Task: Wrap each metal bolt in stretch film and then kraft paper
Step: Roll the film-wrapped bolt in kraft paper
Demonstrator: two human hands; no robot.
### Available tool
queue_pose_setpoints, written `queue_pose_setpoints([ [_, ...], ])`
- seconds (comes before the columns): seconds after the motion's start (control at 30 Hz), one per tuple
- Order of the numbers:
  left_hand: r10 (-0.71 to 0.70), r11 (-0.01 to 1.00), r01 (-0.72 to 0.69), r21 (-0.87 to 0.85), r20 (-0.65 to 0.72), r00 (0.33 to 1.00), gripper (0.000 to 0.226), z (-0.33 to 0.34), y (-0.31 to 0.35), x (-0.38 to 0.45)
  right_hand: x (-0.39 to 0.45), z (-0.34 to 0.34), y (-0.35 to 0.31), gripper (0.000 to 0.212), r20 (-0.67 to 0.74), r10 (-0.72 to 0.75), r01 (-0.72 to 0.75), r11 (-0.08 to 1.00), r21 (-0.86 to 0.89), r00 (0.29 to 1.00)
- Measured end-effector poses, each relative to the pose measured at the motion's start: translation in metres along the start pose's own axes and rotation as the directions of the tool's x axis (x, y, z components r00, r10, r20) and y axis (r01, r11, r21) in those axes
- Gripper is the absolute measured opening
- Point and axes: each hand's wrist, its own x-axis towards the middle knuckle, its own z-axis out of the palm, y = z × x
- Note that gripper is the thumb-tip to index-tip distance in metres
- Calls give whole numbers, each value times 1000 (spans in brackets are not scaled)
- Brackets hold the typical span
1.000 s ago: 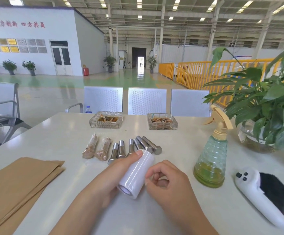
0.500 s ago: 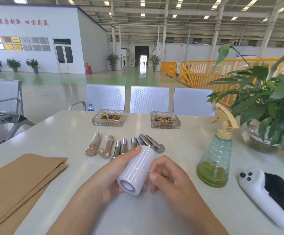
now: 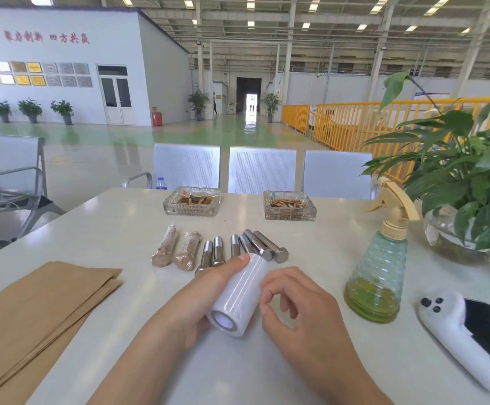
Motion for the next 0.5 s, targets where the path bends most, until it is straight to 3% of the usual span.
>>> queue_pose_setpoints([
  [0.27, -16, 999, 16, 36, -14, 1000, 59, -1, -1, 3, 0, 5, 4, 9, 161, 190, -222, 950, 221, 969],
  [0.4, 37, 995, -37, 91, 4, 999, 56, -3, 1, 3, 0, 8, 2, 19, 156, 206, -241, 936, 258, 966],
  [0.5, 117, 981, -117, 154, 4, 993, 48, -6, 2, 2, 1, 10, 1, 13, 150, 201, -236, 931, 277, 968],
])
